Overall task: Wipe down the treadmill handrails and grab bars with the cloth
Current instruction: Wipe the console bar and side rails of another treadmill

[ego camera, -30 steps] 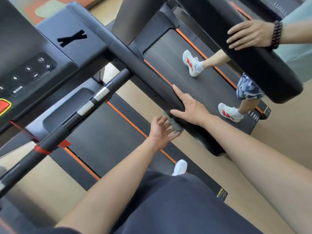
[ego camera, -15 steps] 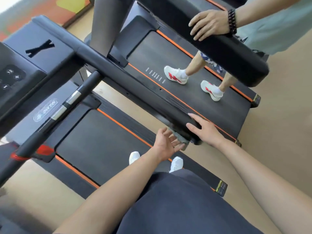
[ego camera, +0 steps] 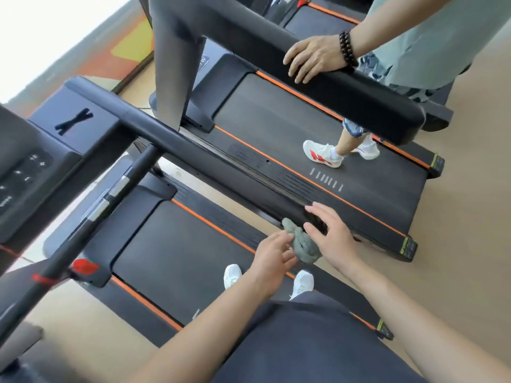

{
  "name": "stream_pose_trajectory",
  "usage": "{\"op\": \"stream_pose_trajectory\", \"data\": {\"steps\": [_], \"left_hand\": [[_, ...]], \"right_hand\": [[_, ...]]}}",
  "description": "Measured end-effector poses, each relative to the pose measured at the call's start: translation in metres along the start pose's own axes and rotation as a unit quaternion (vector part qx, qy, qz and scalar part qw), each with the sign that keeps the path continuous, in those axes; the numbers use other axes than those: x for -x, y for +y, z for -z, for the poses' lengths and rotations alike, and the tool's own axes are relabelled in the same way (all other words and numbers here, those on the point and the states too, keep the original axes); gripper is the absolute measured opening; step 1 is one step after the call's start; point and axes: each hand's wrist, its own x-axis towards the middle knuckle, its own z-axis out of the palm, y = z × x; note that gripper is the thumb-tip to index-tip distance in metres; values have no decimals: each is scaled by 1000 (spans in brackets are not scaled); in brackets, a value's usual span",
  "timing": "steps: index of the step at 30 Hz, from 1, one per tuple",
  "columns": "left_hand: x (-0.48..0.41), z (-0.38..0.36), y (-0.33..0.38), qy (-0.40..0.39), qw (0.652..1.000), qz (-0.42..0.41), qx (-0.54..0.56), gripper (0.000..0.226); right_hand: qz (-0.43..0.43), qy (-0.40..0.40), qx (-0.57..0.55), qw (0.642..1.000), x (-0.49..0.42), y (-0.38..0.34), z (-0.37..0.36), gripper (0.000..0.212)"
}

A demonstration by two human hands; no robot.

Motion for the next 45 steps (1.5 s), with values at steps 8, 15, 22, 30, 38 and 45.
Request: {"op": "stream_pose_trajectory", "data": {"steps": [8,15,22,30,38,45], "left_hand": [[24,-5,28,-79,980,-104,-147,9],[-7,9,23,110,928,-245,-257,8],[-34,30,8,212,970,-81,-86,11],[-32,56,10,263,958,-106,-34,15],[-30,32,-4,111,976,-173,-68,33],[-45,30,3,196,957,-214,-5,20]], "right_hand": [[-105,-82,-243,961,49,-12,8,39],[63,149,51,985,41,4,4,34],[204,159,168,951,22,22,-15,29],[267,136,269,915,6,19,-16,23],[330,149,367,857,-14,4,-10,11],[315,75,309,894,-29,-16,-30,27]]}}
